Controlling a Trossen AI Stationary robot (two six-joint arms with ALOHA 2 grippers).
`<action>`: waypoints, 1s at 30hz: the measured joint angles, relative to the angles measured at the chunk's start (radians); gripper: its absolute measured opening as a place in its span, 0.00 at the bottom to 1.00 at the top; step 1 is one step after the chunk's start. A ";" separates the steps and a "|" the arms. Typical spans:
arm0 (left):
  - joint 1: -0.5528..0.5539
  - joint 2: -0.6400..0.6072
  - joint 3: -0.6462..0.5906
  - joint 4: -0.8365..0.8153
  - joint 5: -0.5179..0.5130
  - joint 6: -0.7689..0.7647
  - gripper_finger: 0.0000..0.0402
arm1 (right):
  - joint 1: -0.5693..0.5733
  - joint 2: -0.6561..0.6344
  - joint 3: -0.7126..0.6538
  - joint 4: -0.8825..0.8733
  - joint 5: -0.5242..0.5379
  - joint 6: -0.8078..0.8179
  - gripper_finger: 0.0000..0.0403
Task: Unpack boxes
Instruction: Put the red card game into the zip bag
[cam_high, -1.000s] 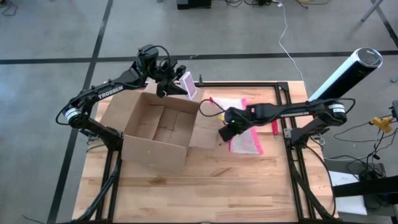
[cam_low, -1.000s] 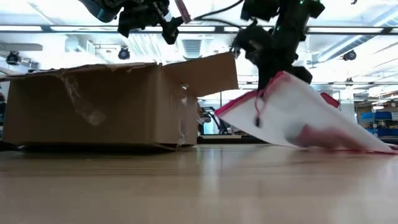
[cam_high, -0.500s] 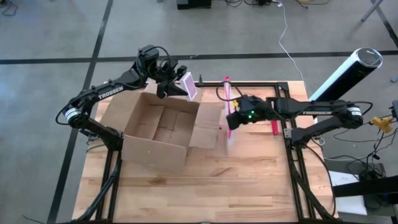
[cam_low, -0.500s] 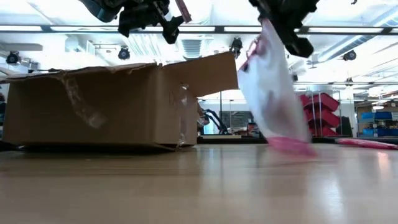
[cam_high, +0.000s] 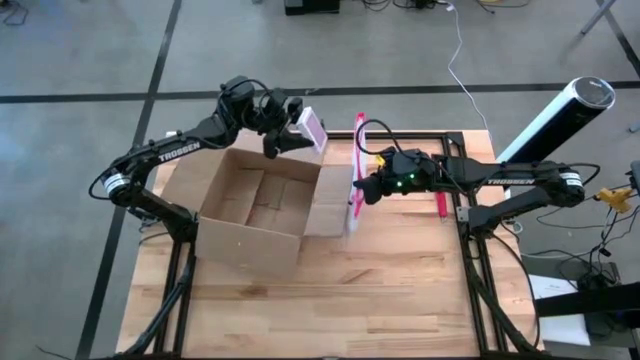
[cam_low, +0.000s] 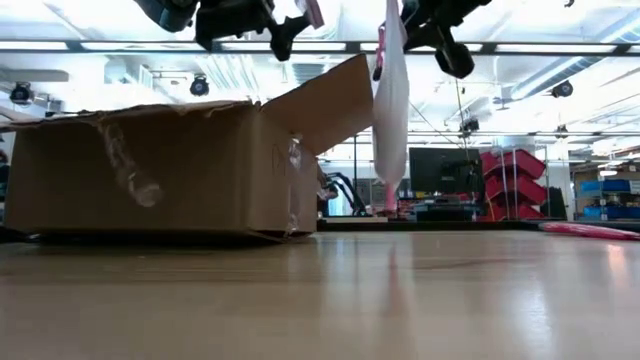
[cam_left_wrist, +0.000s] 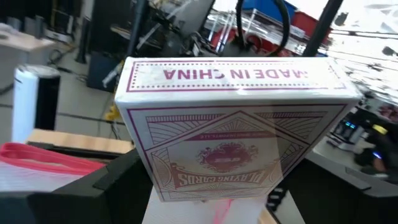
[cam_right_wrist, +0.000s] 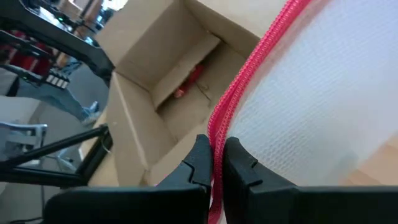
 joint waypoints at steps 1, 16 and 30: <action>-0.002 0.000 0.000 0.005 -0.012 0.000 0.77 | 0.002 -0.001 0.001 -0.006 -0.006 0.001 0.00; -0.011 0.000 0.000 0.077 -0.070 -0.040 0.77 | 0.008 0.039 0.258 -0.175 -0.062 -0.099 0.00; -0.022 0.000 0.000 0.134 -0.132 -0.098 0.77 | 0.008 0.239 0.356 -0.159 -0.185 -0.167 0.00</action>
